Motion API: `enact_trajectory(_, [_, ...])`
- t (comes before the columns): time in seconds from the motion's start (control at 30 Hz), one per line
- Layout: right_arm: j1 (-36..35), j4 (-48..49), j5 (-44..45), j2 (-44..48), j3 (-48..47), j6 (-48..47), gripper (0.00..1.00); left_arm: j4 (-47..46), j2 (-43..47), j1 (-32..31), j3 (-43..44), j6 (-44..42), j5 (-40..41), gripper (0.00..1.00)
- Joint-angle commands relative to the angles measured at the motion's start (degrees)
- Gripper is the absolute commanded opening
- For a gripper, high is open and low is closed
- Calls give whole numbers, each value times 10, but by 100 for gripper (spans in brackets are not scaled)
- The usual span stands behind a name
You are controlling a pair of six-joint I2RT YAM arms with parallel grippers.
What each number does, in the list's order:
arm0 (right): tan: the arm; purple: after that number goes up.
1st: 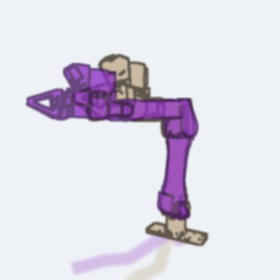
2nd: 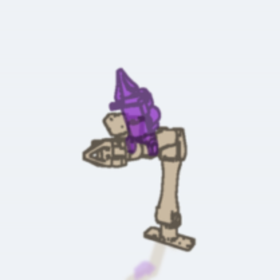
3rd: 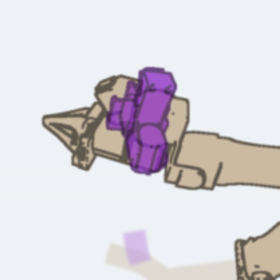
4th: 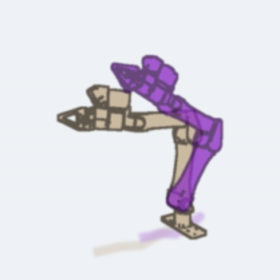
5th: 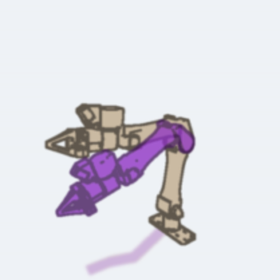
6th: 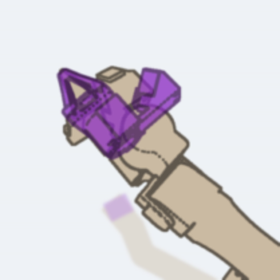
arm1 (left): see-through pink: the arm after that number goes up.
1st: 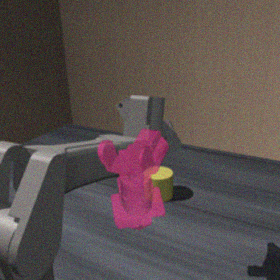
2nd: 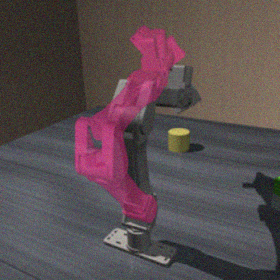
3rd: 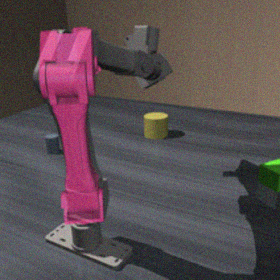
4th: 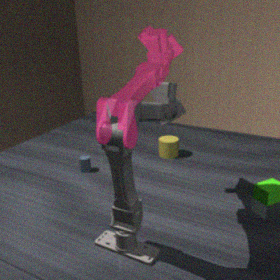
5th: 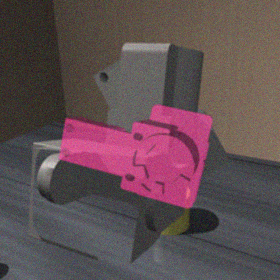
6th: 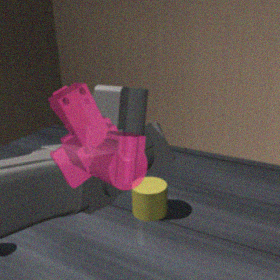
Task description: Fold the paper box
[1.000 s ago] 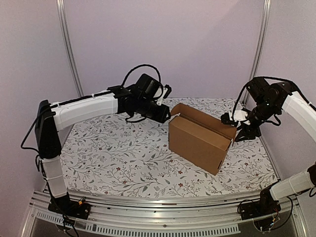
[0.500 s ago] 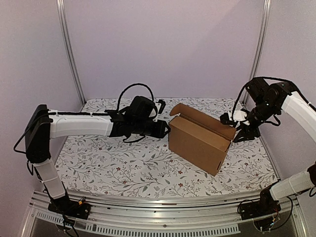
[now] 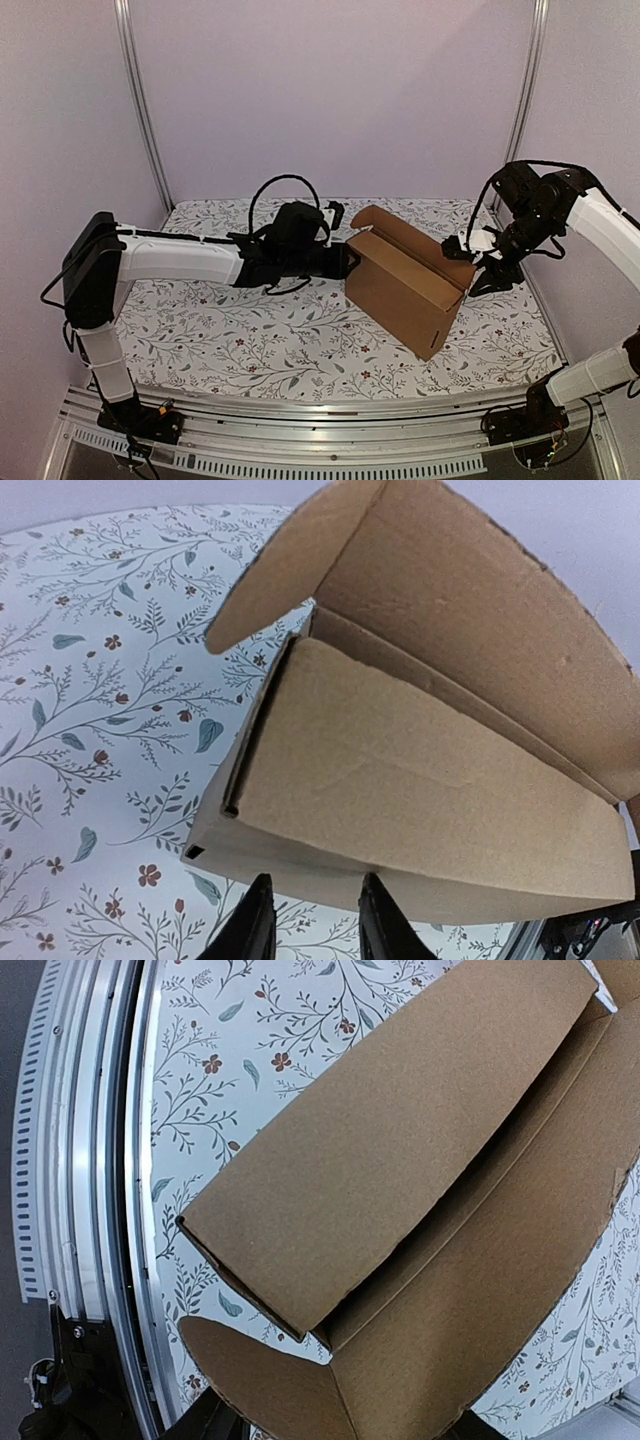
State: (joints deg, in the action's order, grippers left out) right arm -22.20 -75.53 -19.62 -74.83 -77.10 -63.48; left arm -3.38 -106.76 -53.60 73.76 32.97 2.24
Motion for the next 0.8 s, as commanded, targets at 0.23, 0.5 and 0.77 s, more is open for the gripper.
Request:
enact_trajectory(0.23, [-3, -71, 14, 6, 5, -24, 54, -61, -3, -19, -27, 14, 3, 28])
enact_trajectory(0.5, [-11, -81, -26, -1, -1, -29, 55, -82, -29, -24, -5, 22, -8, 26])
enact_trajectory(0.77, [-24, -117, -5, -8, 4, -40, 58, -91, -47, -31, 13, 33, -10, 25])
